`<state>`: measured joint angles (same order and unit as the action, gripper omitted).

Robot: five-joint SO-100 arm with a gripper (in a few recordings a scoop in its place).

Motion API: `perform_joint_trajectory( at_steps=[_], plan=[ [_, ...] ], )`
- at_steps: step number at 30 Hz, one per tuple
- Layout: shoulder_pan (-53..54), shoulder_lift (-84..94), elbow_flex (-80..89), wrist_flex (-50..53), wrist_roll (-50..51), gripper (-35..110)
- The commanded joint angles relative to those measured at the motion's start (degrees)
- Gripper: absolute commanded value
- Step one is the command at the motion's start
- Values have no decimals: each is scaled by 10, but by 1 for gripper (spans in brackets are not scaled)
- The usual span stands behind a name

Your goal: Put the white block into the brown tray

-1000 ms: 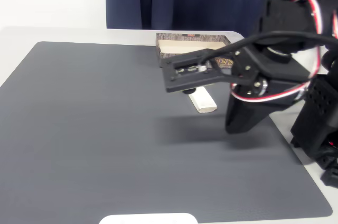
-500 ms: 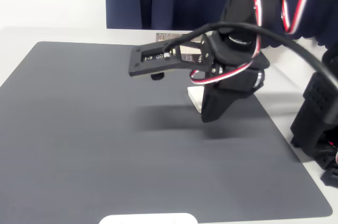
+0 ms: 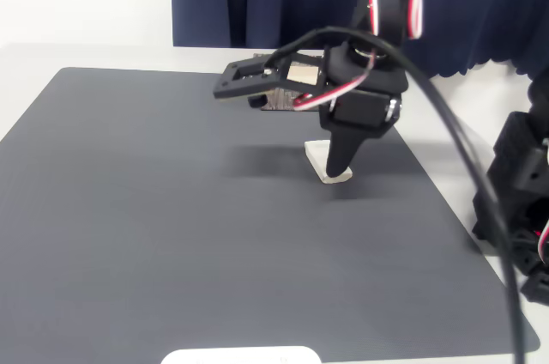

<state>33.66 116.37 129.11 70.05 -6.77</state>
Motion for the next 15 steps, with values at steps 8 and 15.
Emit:
perform_joint_trajectory(
  at_steps=[8, 15],
  plan=[
    [78, -46, -66, -1, -13, 0],
    [113, -91, -111, 6, -43, 0]
  ],
)
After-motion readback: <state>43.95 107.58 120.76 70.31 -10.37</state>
